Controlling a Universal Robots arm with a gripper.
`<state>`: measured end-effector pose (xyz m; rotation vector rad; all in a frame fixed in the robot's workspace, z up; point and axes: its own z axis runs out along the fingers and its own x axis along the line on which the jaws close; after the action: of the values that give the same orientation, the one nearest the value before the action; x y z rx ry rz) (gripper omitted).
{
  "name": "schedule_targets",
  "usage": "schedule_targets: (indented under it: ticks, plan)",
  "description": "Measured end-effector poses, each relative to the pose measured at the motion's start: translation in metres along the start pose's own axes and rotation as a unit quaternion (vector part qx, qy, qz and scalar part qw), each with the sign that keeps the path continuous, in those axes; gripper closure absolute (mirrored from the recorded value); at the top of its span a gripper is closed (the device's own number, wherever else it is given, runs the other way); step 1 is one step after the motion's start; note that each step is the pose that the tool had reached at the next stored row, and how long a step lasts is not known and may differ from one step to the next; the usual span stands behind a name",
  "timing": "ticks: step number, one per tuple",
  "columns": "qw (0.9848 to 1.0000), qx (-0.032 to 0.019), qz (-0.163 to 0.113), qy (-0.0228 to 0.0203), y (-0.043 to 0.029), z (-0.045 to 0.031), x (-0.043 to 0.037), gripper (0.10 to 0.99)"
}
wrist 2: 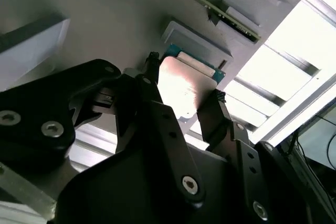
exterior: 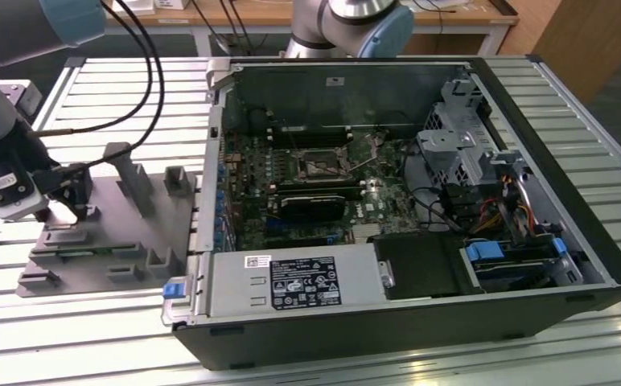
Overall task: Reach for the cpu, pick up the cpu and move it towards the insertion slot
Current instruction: 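Pick up the cpu and move it towards the insertion slot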
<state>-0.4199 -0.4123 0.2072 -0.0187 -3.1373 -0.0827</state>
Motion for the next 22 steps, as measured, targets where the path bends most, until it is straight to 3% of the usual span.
schedule_targets:
  ticks: [12, 22]
  plan:
    - [1.0000, -0.0013, 0.000, 0.0001, 0.0008, -0.0158, 0.0002, 0.545]
    - [1.0000, -0.0014, 0.000, 0.0000, 0.0012, -0.0221, 0.0002, 0.545]
